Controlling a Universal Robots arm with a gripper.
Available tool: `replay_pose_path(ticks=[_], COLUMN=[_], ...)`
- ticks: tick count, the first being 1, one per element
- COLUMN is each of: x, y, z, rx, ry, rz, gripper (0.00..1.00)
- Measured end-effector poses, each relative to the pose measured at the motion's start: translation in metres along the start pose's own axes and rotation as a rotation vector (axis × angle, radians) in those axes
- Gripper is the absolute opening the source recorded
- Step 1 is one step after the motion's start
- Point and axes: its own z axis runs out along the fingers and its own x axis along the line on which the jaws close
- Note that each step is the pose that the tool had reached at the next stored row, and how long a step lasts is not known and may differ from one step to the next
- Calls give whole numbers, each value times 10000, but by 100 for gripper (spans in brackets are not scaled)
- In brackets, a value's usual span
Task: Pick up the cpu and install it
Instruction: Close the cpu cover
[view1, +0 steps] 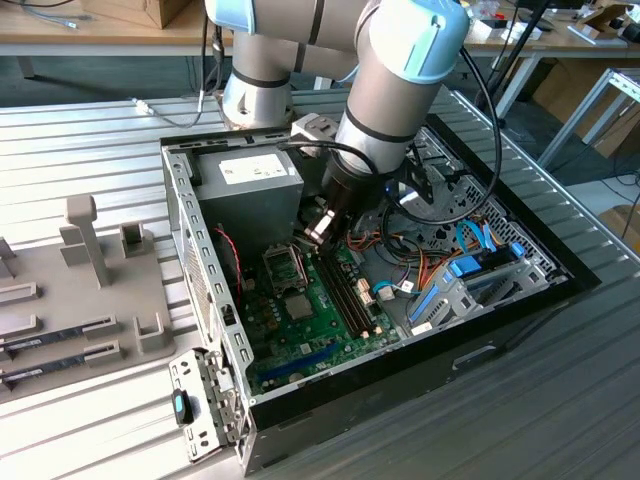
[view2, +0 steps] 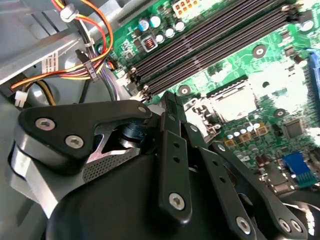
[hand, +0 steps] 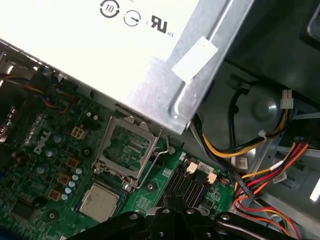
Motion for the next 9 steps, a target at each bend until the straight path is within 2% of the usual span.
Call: replay_pose_path(ticks=[1, 2, 3, 4, 5, 6, 9], x=[-3, -4, -4, -4, 0, 5, 5], y=[5, 6, 6, 6, -2, -9, -9], z=[6, 11, 12, 13, 12, 13, 16], rx=[-70, -339, -486, -665, -944, -1040, -1053], ry=[-37, -180, -258, -353, -502, -544, -499], rz=[-4, -13, -18, -24, -33, -134, -673], gripper=[11, 11, 11, 11, 11, 11, 11])
